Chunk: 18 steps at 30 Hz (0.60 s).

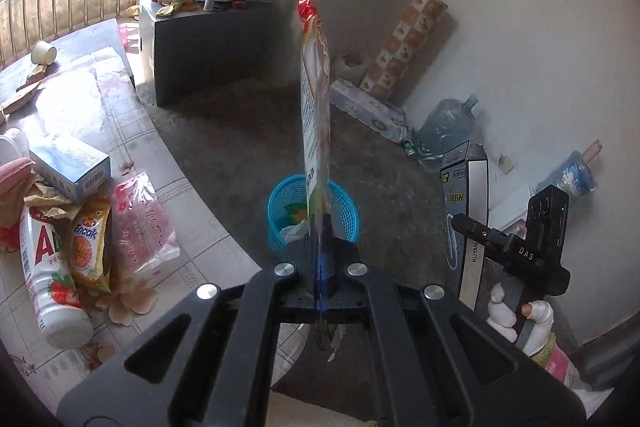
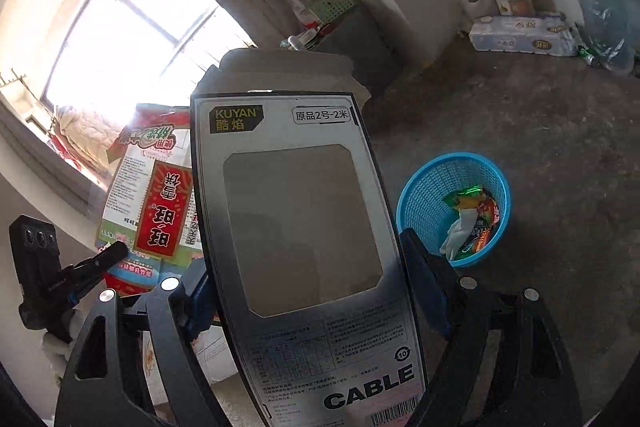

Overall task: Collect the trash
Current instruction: 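Carry the foil bag and cable box to the blue basket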

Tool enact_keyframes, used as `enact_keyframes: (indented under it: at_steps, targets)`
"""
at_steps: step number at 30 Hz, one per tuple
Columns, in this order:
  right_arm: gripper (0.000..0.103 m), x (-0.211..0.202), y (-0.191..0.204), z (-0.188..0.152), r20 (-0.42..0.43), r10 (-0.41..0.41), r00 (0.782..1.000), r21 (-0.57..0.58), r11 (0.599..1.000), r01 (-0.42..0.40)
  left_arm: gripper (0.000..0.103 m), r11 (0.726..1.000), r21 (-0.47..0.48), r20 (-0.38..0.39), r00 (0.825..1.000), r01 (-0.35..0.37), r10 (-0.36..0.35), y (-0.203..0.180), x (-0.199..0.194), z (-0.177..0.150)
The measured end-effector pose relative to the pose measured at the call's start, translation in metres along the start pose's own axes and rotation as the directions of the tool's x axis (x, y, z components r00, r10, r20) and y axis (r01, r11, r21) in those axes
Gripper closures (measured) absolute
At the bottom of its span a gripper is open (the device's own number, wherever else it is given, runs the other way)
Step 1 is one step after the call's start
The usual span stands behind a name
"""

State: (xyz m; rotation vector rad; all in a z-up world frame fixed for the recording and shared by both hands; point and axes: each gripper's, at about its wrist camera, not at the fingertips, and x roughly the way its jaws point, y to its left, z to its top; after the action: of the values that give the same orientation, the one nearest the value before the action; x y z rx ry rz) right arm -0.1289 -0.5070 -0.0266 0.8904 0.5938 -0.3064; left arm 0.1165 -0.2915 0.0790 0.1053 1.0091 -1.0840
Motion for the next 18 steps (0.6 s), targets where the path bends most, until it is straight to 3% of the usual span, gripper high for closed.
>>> enact_keyframes:
  at_steps: [4, 10, 14, 18]
  targets:
    - [0.024, 0.007, -0.031, -0.003, -0.013, -0.008, 1.0, 0.057, 0.998, 0.009, 0.103, 1.0, -0.009, -0.179, 0.984, -0.003, 0.002, -0.012, 0.086, 0.026]
    - [0.024, 0.027, -0.071, -0.003, -0.045, -0.016, 0.999, 0.131, 0.991, 0.022, 0.103, 0.997, -0.072, -0.384, 0.923, -0.038, 0.008, -0.001, 0.222, 0.044]
    - [0.024, 0.037, -0.096, -0.003, -0.069, -0.039, 0.997, 0.171, 0.984, 0.051, 0.103, 0.989, -0.137, -0.472, 0.881, -0.049, -0.022, 0.009, 0.297, 0.046]
    - [0.024, 0.046, -0.119, -0.004, -0.09, -0.064, 0.994, 0.208, 0.975, 0.081, 0.103, 0.983, -0.154, -0.505, 0.863, -0.102, 0.011, 0.022, 0.353, 0.038]
